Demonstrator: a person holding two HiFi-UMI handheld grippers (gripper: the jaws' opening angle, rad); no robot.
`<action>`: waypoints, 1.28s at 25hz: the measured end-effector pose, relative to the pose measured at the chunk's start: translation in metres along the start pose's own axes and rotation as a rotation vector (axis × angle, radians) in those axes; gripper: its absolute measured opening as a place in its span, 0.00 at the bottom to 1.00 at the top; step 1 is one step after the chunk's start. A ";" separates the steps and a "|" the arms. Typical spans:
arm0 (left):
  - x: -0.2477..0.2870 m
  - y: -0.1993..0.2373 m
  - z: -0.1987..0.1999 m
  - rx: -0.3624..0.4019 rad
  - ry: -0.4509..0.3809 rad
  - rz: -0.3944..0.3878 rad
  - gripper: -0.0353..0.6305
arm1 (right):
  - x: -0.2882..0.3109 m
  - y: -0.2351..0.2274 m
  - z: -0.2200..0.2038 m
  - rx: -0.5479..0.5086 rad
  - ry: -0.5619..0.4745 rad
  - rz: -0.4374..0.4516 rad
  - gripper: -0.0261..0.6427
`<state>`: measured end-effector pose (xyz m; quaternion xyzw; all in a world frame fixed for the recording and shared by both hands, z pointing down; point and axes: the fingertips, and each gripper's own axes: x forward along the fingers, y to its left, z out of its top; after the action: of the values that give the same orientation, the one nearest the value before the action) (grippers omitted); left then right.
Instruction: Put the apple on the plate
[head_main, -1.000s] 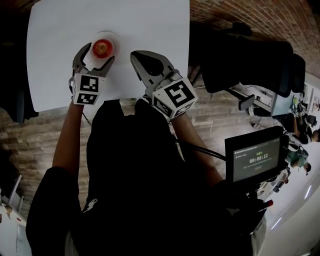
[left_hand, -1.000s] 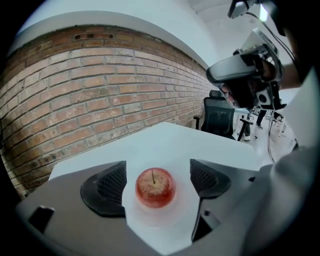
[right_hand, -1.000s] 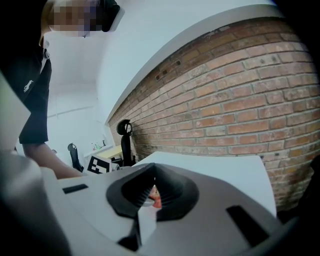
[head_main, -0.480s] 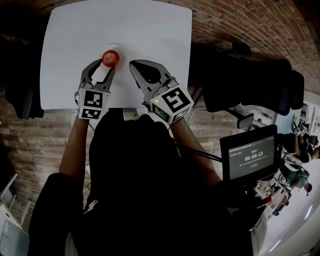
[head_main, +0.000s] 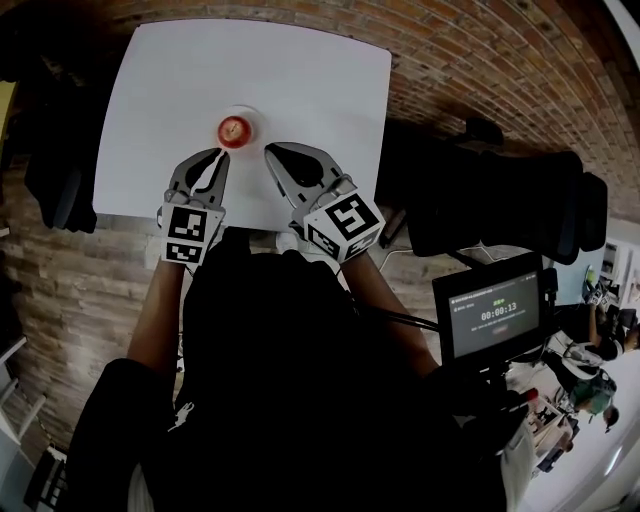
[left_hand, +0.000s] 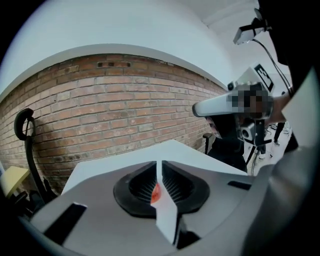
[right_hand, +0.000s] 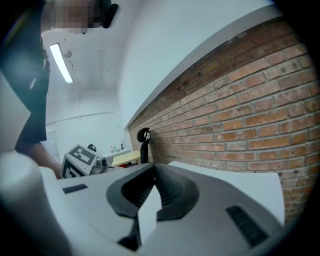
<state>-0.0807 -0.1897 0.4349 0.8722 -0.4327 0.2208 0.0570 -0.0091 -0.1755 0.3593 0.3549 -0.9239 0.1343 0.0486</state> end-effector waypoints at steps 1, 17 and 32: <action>-0.005 -0.001 0.003 -0.006 -0.005 0.008 0.10 | -0.002 0.003 0.003 -0.003 -0.004 0.007 0.04; -0.059 -0.008 0.020 -0.020 -0.073 0.124 0.06 | -0.018 0.015 0.016 -0.062 -0.045 0.072 0.04; -0.070 -0.011 0.009 -0.051 -0.073 0.169 0.06 | -0.027 0.019 0.009 -0.084 -0.037 0.084 0.04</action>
<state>-0.1057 -0.1340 0.3971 0.8382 -0.5121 0.1820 0.0445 -0.0018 -0.1469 0.3412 0.3157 -0.9436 0.0908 0.0405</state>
